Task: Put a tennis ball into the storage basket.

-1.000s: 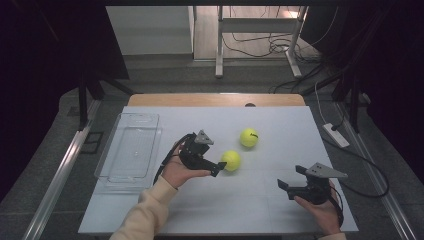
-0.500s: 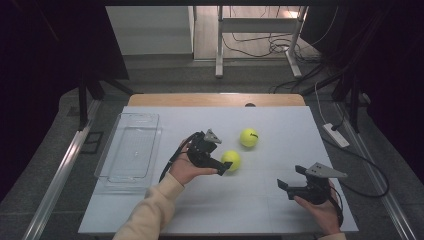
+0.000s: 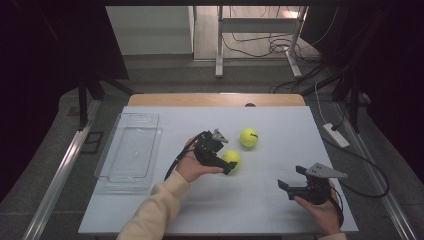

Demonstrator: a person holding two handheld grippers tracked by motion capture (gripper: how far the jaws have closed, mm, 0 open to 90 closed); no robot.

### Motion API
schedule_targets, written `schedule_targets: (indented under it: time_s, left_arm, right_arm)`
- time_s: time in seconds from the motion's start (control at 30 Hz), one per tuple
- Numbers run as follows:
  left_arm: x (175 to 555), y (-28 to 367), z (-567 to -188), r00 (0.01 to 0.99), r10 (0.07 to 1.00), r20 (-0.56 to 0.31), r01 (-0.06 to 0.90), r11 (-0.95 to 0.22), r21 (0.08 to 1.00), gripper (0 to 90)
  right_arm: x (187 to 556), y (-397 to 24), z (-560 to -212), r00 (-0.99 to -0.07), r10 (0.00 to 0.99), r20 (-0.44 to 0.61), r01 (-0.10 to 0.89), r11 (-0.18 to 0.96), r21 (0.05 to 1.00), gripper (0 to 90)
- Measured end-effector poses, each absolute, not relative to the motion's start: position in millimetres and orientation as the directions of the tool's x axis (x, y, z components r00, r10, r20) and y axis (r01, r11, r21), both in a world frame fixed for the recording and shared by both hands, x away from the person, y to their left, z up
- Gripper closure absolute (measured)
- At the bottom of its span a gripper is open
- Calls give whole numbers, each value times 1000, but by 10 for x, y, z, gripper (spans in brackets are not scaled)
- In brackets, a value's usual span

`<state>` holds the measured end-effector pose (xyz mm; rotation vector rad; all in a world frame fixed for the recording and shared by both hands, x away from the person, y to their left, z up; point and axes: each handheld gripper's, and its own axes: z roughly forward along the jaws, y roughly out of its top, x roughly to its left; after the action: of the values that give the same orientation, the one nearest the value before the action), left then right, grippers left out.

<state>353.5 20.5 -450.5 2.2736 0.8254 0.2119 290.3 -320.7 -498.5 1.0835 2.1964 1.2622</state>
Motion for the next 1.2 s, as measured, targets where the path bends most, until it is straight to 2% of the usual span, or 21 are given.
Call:
schedule_targets:
  time_s: [1.2]
  left_arm:
    - [3820,4,-4753,767,627,-133,563,-560,608,28]
  right_arm:
    - [2905,-3214,-4997,-626,779,46,436,300,848,97]
